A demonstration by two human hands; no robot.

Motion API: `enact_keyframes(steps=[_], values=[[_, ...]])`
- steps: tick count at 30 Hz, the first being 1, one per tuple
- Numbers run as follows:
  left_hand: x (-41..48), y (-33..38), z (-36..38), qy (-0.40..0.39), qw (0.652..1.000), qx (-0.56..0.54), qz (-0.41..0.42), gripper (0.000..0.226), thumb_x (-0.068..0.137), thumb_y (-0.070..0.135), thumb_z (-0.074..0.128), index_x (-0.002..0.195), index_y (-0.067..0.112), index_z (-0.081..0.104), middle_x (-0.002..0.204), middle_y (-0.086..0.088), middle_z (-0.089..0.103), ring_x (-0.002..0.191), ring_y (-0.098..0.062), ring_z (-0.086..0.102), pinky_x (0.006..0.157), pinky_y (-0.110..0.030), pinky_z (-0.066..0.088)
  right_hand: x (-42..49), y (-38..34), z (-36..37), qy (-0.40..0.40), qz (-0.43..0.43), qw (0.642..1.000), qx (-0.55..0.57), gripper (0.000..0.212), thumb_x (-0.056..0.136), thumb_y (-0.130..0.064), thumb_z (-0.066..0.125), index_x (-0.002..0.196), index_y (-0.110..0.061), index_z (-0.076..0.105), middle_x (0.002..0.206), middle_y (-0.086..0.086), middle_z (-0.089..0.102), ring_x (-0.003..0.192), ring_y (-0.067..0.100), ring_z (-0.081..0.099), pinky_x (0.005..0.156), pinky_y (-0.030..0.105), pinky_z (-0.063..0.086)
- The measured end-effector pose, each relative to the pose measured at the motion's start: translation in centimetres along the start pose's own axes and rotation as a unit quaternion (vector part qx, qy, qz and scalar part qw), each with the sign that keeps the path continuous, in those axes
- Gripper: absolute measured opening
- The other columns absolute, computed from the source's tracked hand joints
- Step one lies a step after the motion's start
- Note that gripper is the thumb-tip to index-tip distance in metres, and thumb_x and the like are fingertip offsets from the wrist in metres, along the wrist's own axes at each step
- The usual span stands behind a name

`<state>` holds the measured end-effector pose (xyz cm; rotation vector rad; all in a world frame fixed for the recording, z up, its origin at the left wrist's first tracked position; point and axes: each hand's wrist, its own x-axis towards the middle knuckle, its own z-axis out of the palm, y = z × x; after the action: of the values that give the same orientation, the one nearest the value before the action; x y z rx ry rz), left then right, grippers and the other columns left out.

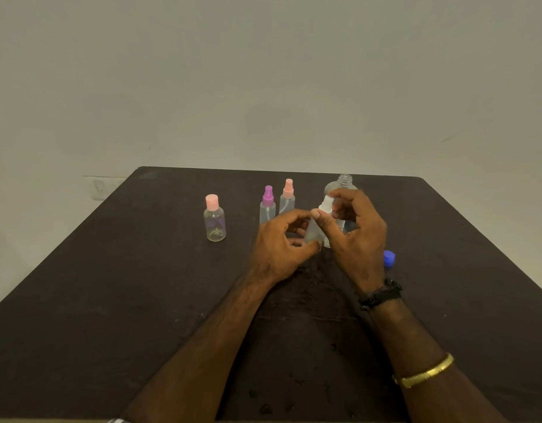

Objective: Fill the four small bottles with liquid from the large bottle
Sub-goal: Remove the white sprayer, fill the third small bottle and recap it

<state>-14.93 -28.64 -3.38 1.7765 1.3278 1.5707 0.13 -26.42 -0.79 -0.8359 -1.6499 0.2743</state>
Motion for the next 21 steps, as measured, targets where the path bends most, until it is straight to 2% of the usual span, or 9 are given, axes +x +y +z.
enact_keyframes(steps=[4, 6, 11, 14, 17, 21], values=[[0.04, -0.12, -0.05, -0.005, 1.000, -0.005, -0.006, 0.046, 0.081, 0.020, 0.085, 0.122, 0.009, 0.067, 0.107, -0.001, 0.072, 0.094, -0.013, 0.071, 0.077, -0.031, 0.064, -0.23, -0.12, 0.08, -0.006, 0.018, 1.000, 0.019, 0.033, 0.091, -0.012, 0.072, 0.123, -0.012, 0.065, 0.117, -0.007, 0.070, 0.106, 0.011, 0.067, 0.090, 0.038, 0.059], [0.03, -0.12, -0.06, -0.007, 1.000, -0.001, -0.009, 0.046, 0.082, 0.022, 0.085, 0.122, 0.010, 0.067, 0.108, -0.001, 0.072, 0.094, -0.013, 0.071, 0.079, -0.031, 0.064, -0.23, -0.16, 0.10, -0.008, 0.027, 0.999, 0.029, 0.030, 0.092, -0.008, 0.071, 0.121, -0.013, 0.064, 0.113, -0.005, 0.072, 0.105, 0.012, 0.069, 0.090, 0.041, 0.059], [-0.03, 0.01, 0.00, -0.011, 1.000, 0.003, -0.001, 0.050, 0.081, 0.021, 0.086, 0.126, 0.012, 0.066, 0.107, 0.003, 0.070, 0.095, -0.009, 0.069, 0.079, -0.029, 0.063, 0.05, -0.12, -0.01, 0.006, 0.022, 1.000, 0.012, 0.033, 0.089, -0.022, 0.081, 0.116, -0.015, 0.064, 0.100, -0.001, 0.068, 0.089, 0.015, 0.065, 0.077, 0.027, 0.057], [-0.03, 0.01, 0.03, -0.011, 1.000, 0.002, -0.005, 0.050, 0.080, 0.021, 0.086, 0.126, 0.013, 0.067, 0.107, 0.005, 0.069, 0.095, -0.010, 0.069, 0.079, -0.030, 0.063, -0.04, -0.08, 0.00, 0.004, 0.028, 1.000, 0.010, 0.035, 0.089, -0.029, 0.082, 0.114, -0.014, 0.065, 0.096, -0.001, 0.065, 0.087, 0.017, 0.063, 0.075, 0.026, 0.055], [0.02, 0.04, 0.00, -0.012, 1.000, -0.006, -0.008, 0.047, 0.080, 0.020, 0.086, 0.123, 0.013, 0.067, 0.105, 0.003, 0.071, 0.094, -0.012, 0.070, 0.078, -0.030, 0.064, -0.21, -0.35, -0.04, -0.001, 0.033, 0.999, 0.027, 0.032, 0.091, -0.021, 0.075, 0.120, -0.014, 0.063, 0.110, -0.004, 0.069, 0.101, 0.013, 0.066, 0.085, 0.032, 0.058], [0.18, -0.01, -0.12, 0.007, 1.000, -0.017, -0.009, 0.047, 0.080, 0.018, 0.087, 0.122, 0.010, 0.068, 0.105, 0.000, 0.073, 0.093, -0.013, 0.071, 0.076, -0.029, 0.064, -0.25, -0.36, 0.00, -0.057, 0.052, 0.995, 0.067, 0.041, 0.093, -0.005, 0.065, 0.130, -0.019, 0.059, 0.125, -0.001, 0.070, 0.118, 0.015, 0.067, 0.097, 0.041, 0.057]])
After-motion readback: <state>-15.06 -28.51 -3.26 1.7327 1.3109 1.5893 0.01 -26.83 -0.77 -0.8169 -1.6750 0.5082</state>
